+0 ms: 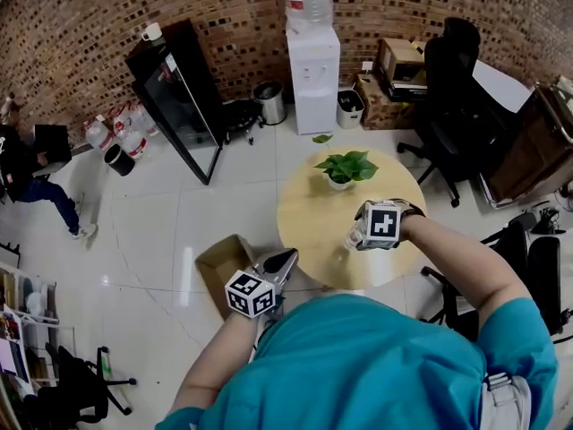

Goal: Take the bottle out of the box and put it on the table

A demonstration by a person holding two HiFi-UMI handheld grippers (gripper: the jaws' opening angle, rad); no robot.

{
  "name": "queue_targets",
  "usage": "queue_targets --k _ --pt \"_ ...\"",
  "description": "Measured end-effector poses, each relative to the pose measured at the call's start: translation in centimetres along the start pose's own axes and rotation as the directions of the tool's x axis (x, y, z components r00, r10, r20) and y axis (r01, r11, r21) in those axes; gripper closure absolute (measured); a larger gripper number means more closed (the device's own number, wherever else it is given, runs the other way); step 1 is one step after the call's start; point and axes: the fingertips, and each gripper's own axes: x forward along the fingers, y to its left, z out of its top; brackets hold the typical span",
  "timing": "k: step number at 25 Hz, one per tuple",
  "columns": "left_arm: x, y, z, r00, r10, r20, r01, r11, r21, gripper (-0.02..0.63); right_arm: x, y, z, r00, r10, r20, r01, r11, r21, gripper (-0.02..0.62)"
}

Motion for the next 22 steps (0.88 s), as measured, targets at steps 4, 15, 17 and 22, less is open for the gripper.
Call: queue_targets --k 4,15,17,22 --pt "4.0 -2.0 0.3 0.998 -0.053 -0.031 0.054 0.998 0.022 0.606 0.9 3.4 -5.3 0.969 0.245 0.019 -0.245 0.957 0.158 0.282" --pt "17.4 -1.9 -7.2 0.945 -0.303 -0.124 0.311 0.949 0.058 0.606 6.6 -10.9 -14.1 0.979 -0.154 0.134 0.117 0.961 0.250 0.281" --pt "18.3 -1.2 -7.3 0.922 -0.357 -0.147 0.370 0.927 0.067 0.606 6.6 -13.0 -14.5 0.970 -0.203 0.134 0.157 0.943 0.294 0.281" --pt "20.8 0.3 -8.6 0.878 -0.437 -0.195 0.458 0.886 0.077 0.606 7.9 -15.7 -16.6 0.972 -0.217 0.094 0.159 0.893 0.422 0.281"
